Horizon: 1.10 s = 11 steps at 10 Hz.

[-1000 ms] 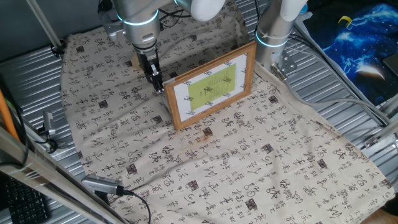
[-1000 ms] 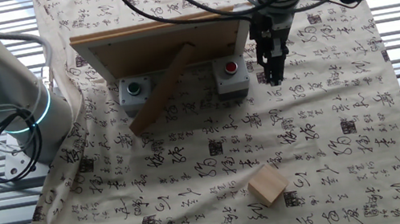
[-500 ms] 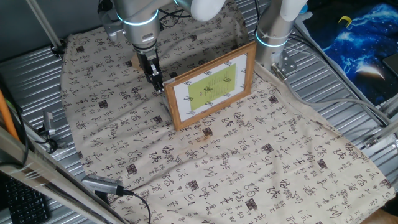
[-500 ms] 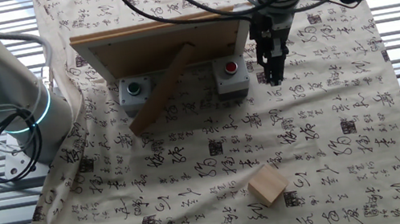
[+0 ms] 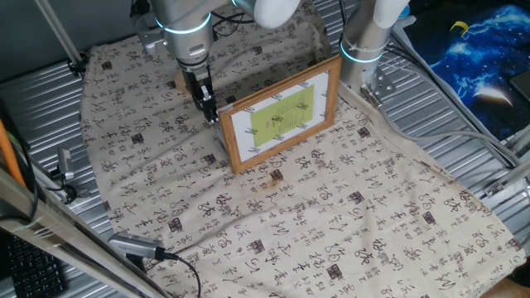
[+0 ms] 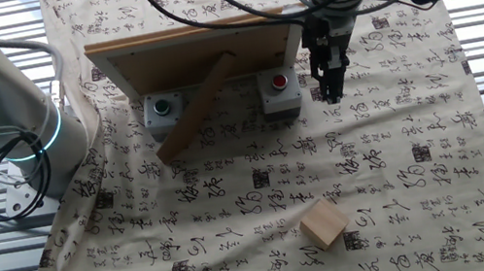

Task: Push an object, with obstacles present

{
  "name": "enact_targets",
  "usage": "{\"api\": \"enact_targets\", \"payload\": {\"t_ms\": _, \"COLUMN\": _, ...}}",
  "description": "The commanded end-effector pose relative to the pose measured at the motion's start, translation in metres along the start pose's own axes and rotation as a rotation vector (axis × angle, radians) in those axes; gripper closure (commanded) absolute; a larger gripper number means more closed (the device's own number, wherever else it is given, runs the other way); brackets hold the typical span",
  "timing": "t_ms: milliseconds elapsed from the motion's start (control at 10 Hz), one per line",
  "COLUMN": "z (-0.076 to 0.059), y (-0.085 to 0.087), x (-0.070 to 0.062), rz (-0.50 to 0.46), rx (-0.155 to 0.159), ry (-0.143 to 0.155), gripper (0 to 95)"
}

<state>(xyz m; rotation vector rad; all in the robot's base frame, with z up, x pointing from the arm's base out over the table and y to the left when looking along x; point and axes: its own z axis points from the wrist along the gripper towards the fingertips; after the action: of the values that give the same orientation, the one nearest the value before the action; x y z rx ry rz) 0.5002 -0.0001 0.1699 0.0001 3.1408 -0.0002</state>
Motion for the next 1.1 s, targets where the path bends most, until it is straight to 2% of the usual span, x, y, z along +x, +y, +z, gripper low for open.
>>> {"api": "enact_targets", "payload": {"t_ms": 100, "z": -0.0001, "y": 0.0001, "x": 0.0001, "rz": -0.09, "rx": -0.067, "ry": -0.034, "gripper": 95.0}}
{"api": "enact_targets", "payload": {"t_ms": 1100, "z": -0.0024, "y": 0.0015, "x": -0.0031, "rz": -0.09, "rx": -0.053, "ry": -0.027, "gripper": 95.0}}
